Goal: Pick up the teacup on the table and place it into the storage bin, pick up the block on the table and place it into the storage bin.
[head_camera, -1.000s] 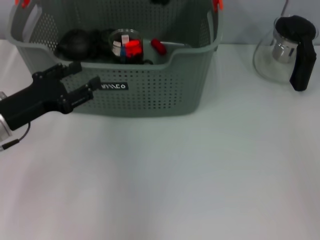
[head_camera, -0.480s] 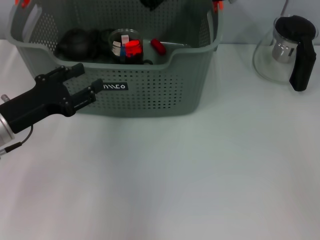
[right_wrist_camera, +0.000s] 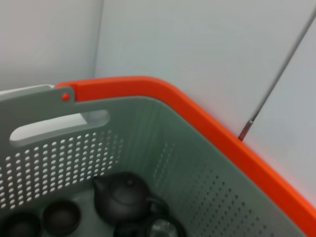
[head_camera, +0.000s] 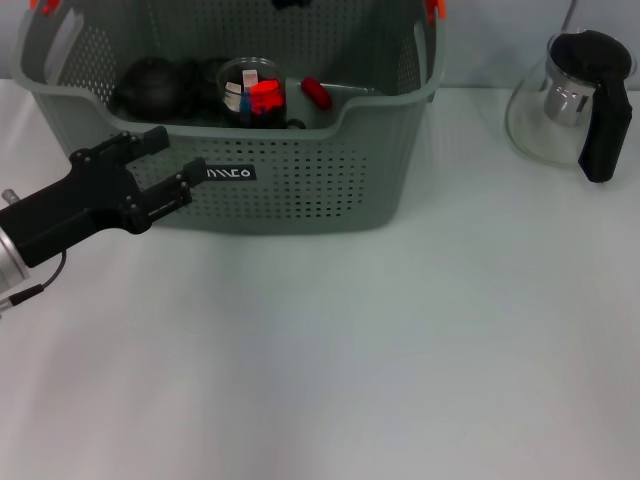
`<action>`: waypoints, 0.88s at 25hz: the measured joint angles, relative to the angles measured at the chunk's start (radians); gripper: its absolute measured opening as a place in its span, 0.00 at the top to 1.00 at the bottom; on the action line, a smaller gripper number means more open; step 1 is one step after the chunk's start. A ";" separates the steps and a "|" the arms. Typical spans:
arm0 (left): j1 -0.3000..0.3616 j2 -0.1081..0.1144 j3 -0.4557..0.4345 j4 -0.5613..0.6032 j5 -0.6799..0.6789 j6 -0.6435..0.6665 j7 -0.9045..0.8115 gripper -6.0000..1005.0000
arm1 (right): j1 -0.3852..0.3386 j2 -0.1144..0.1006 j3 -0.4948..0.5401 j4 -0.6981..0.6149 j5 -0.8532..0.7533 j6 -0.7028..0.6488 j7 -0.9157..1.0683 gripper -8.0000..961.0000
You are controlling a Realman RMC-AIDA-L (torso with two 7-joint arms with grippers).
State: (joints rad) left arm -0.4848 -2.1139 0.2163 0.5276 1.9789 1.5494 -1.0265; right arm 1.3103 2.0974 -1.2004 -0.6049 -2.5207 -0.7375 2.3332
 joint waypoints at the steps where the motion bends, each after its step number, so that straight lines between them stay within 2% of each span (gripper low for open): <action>1: 0.000 0.000 0.000 0.000 0.000 0.000 0.000 0.31 | -0.008 0.000 0.001 -0.015 0.001 -0.001 0.000 0.45; 4: 0.000 0.000 -0.002 0.000 0.000 -0.003 0.000 0.31 | -0.083 0.005 -0.005 -0.138 0.060 -0.025 -0.034 0.34; 5: 0.000 0.000 -0.002 0.000 -0.001 -0.003 -0.001 0.31 | -0.135 0.007 -0.015 -0.208 0.120 -0.042 -0.074 0.30; 7: 0.000 0.000 -0.002 0.000 -0.010 -0.002 -0.001 0.31 | -0.261 0.006 -0.041 -0.351 0.281 -0.085 -0.176 0.30; 9: 0.004 0.001 -0.003 0.000 -0.028 -0.001 -0.003 0.31 | -0.416 0.002 -0.064 -0.473 0.510 -0.126 -0.304 0.30; 12: 0.006 0.003 -0.004 0.000 -0.040 0.001 -0.004 0.31 | -0.643 0.002 -0.063 -0.569 0.856 -0.195 -0.562 0.30; 14: 0.009 0.006 -0.003 0.000 -0.052 0.007 -0.004 0.31 | -0.780 -0.001 -0.048 -0.574 1.079 -0.288 -0.737 0.30; 17: 0.016 0.011 -0.008 0.003 -0.076 0.030 -0.005 0.31 | -0.923 -0.001 0.001 -0.507 1.296 -0.500 -0.963 0.29; 21: 0.018 0.018 -0.037 0.004 -0.099 0.102 -0.003 0.31 | -0.986 0.000 0.105 -0.283 1.435 -0.847 -1.194 0.26; 22: 0.018 0.021 -0.044 0.005 -0.100 0.126 -0.003 0.31 | -0.987 -0.001 0.132 -0.222 1.436 -0.910 -1.233 0.20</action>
State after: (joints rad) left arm -0.4665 -2.0928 0.1726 0.5326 1.8787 1.6757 -1.0296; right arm 0.3229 2.0965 -1.0688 -0.8267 -1.0849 -1.6478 1.0999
